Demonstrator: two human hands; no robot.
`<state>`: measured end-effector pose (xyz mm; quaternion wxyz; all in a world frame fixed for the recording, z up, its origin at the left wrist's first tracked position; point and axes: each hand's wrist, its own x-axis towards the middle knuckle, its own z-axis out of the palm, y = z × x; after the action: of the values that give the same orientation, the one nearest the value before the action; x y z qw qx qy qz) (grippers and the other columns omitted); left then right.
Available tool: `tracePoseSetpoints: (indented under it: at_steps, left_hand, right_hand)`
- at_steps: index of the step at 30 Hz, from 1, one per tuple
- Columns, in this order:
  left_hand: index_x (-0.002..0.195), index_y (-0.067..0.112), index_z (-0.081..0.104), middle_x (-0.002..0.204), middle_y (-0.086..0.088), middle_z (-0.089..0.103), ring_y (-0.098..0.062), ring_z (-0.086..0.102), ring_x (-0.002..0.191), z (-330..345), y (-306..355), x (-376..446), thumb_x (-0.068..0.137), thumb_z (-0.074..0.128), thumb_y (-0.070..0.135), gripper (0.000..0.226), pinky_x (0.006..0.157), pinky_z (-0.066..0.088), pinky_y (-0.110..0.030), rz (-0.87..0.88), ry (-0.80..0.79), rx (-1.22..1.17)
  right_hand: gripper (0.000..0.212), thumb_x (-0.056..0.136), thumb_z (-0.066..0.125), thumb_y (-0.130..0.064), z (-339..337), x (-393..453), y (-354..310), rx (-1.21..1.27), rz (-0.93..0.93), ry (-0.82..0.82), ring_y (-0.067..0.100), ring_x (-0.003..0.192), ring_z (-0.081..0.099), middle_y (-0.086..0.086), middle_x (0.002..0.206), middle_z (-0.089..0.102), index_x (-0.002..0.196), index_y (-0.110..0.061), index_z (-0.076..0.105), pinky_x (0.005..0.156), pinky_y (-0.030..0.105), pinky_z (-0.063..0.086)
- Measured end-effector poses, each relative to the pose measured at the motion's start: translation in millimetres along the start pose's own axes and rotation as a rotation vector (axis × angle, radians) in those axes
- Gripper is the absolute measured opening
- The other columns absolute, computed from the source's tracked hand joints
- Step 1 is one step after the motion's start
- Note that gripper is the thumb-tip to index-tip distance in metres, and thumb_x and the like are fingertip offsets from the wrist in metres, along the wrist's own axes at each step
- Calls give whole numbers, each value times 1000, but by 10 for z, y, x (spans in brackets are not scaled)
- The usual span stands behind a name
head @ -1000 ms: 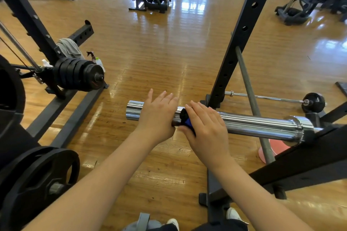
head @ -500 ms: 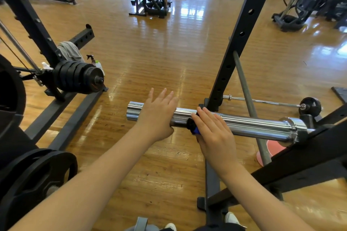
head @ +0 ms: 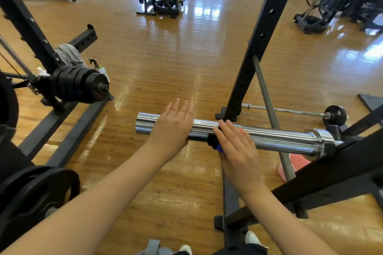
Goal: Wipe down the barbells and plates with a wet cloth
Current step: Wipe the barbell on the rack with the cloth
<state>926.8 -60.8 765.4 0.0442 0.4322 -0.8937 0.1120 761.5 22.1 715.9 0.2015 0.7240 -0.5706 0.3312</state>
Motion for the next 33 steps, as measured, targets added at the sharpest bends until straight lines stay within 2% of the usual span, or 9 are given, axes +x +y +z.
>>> tracePoseSetpoints:
  at_steps: [3,8,14,18,21,24,26,29,33]
  left_hand:
    - [149,2,14,156,-15,19,-30,16,144,0,-13,4,82,70,28,91,117,7,-38,-17,-56,17]
    - [122,-7,57,122,-22,61,-38,58,114,86,6,-21,52,88,14,79,96,43,-51,-36,103,-55]
    - [123,-5,58,120,-21,63,-35,59,113,79,-16,-24,41,93,19,92,100,38,-47,-4,78,-59]
    - [148,5,21,153,-10,28,-22,25,142,2,-55,54,78,74,32,92,116,3,-32,51,-82,-29]
    - [148,10,20,155,-3,26,-17,19,144,-99,-103,183,82,68,31,85,116,8,-29,55,-240,-134]
    - [150,10,15,156,-1,21,-17,12,145,-120,-134,221,85,64,34,85,116,5,-29,52,-267,-184]
    - [151,8,12,157,-6,19,-21,12,146,-68,-116,127,84,64,38,89,117,1,-33,69,-122,-94]
    - [139,-1,38,141,-20,45,-36,38,134,77,-54,-70,53,89,30,104,116,12,-45,36,112,-27]
    - [134,-2,42,138,-24,47,-40,40,131,185,29,-113,50,91,17,99,115,15,-48,-43,202,-7]
  right_hand:
    - [39,84,49,-8,0,59,-66,2,39,8,27,120,55,14,125,60,120,-2,62,109,39,32]
    - [37,87,49,-5,149,159,-263,29,-55,-34,27,121,54,15,127,59,121,-3,61,110,38,31]
    - [38,88,49,0,121,65,-83,16,-103,-8,26,122,53,12,129,58,124,-8,59,108,37,35]
    - [47,79,60,4,14,62,-70,12,-34,-18,24,124,49,13,128,58,124,-7,57,111,36,31]
    - [54,66,75,8,-18,152,-209,14,40,-48,28,118,57,16,123,62,118,-1,64,104,43,36]
    - [54,70,74,9,103,163,-346,15,-8,-88,28,122,54,15,128,59,121,-2,61,106,42,36]
    - [45,80,62,7,156,151,-317,19,-46,-84,27,124,51,14,131,57,123,-3,60,110,39,33]
    - [41,86,48,0,85,79,-162,27,-30,-91,25,127,48,13,132,55,126,-5,58,110,38,32]
    - [43,82,53,3,-72,28,1,31,-10,-69,25,127,45,15,130,56,125,-3,56,108,40,33]
